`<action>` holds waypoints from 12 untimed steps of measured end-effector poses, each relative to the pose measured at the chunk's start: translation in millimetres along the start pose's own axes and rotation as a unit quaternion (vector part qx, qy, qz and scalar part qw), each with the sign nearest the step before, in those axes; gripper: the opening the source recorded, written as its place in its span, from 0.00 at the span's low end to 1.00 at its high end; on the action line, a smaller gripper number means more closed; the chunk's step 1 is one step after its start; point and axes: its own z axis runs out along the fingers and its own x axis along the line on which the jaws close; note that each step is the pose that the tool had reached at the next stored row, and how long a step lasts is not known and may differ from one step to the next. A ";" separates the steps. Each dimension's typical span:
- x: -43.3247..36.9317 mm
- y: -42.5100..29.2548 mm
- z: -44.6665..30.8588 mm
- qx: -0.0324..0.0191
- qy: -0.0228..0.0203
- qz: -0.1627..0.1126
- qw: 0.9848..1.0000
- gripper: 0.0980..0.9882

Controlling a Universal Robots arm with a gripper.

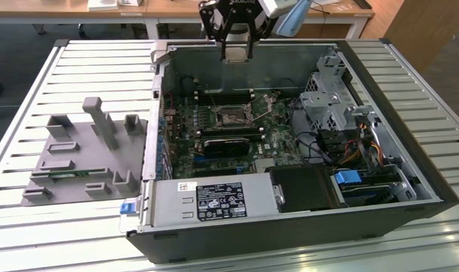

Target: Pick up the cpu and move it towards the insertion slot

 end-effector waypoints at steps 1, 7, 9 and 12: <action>-0.4 0.8 0.7 0.000 0.001 0.000 1.000 0.50; -7.9 4.9 5.2 0.001 0.005 0.000 1.000 0.50; -9.1 6.1 5.9 0.001 0.006 0.000 1.000 0.50; -9.2 6.3 6.0 0.001 0.006 0.000 1.000 0.50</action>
